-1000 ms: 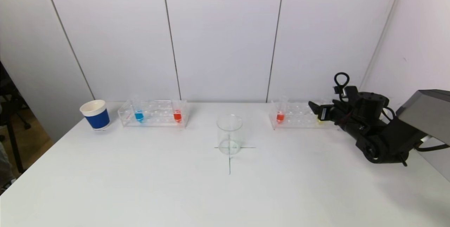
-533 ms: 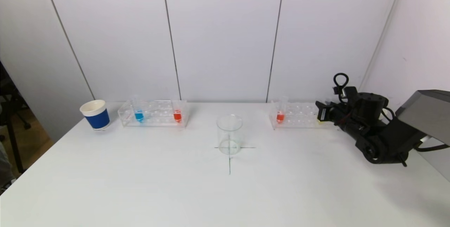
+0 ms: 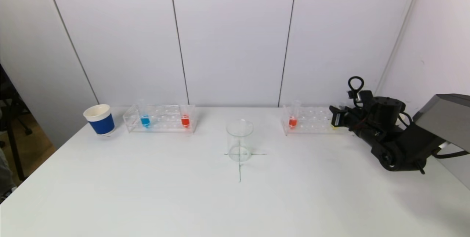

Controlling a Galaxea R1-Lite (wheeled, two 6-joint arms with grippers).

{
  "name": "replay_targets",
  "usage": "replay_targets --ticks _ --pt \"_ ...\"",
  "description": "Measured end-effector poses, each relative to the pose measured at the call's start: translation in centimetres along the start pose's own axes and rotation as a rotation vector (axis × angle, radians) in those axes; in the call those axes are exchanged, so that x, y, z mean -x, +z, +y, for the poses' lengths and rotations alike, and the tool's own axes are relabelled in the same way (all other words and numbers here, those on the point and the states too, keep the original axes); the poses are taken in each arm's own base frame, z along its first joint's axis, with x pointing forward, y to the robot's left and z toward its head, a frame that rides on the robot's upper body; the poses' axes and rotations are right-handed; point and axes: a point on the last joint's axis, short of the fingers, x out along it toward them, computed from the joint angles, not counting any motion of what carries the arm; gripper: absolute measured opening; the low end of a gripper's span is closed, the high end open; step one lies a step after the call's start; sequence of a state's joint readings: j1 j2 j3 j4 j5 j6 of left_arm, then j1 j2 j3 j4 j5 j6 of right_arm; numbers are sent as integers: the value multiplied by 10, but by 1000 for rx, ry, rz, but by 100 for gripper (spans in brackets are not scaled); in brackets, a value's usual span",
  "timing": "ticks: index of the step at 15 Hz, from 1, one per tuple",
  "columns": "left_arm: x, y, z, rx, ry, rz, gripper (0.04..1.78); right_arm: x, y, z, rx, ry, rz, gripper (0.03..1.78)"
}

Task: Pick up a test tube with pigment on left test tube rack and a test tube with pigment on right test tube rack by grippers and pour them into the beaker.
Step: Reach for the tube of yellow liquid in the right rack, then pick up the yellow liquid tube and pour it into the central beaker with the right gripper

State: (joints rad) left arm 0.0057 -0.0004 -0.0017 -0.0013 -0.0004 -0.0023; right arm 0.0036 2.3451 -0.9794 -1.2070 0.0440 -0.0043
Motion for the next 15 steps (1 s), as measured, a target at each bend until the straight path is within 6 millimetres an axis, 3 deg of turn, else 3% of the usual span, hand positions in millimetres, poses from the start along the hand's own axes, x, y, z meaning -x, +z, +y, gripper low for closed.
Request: replay_targets --ticks 7,15 --pt "0 0 0 0 0 0 176 1 3 0 0 1 -8 50" --pt "0 0 0 0 0 0 176 5 21 -1 5 -6 -52 50"
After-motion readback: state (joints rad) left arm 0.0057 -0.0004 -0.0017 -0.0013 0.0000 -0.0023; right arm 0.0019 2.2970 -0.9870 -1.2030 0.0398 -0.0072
